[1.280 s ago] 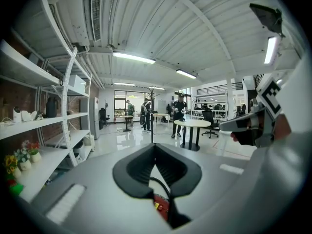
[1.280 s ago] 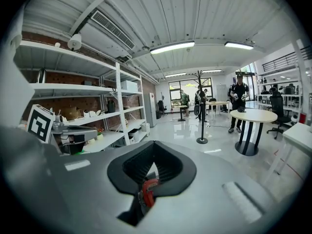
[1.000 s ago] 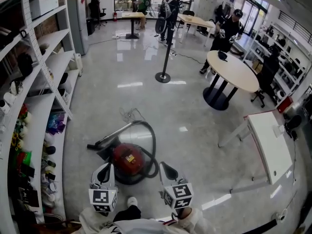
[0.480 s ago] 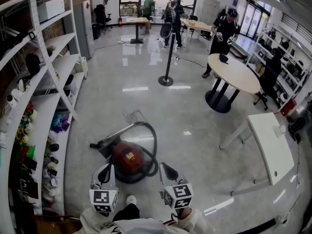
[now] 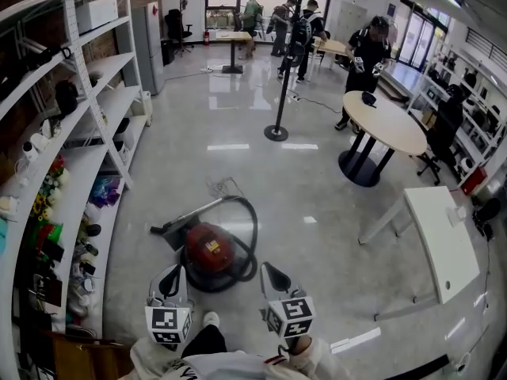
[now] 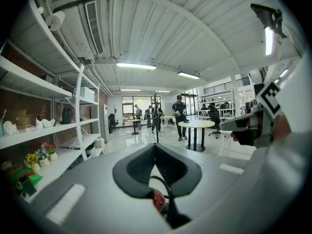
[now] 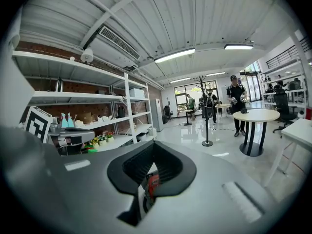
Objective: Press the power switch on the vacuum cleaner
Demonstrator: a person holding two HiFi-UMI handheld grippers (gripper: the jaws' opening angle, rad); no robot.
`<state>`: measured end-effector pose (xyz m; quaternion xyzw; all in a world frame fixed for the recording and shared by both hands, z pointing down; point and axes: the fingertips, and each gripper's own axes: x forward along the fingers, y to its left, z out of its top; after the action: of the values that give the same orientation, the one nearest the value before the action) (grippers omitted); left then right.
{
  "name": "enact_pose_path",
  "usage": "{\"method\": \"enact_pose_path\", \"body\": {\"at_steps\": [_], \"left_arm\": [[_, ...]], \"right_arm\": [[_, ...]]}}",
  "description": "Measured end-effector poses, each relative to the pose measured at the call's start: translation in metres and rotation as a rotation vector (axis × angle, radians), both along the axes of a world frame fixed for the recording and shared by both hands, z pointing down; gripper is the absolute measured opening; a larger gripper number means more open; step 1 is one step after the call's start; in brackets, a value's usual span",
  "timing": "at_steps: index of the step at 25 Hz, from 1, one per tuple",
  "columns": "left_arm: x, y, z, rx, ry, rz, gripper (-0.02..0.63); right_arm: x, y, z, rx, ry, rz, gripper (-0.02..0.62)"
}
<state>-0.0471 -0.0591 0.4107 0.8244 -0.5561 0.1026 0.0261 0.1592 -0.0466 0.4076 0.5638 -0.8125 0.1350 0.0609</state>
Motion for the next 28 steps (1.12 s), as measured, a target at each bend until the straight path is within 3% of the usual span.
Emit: {"method": "enact_pose_path", "body": {"at_steps": [19, 28], "left_arm": [[-0.006, 0.068, 0.000, -0.016, -0.025, -0.107, 0.000], [0.004, 0.063, -0.004, -0.005, -0.016, -0.081, 0.000]], "right_arm": [[-0.005, 0.042, 0.001, -0.002, -0.027, -0.103, 0.002], [0.002, 0.046, 0.001, -0.002, -0.018, -0.088, 0.002]]}}
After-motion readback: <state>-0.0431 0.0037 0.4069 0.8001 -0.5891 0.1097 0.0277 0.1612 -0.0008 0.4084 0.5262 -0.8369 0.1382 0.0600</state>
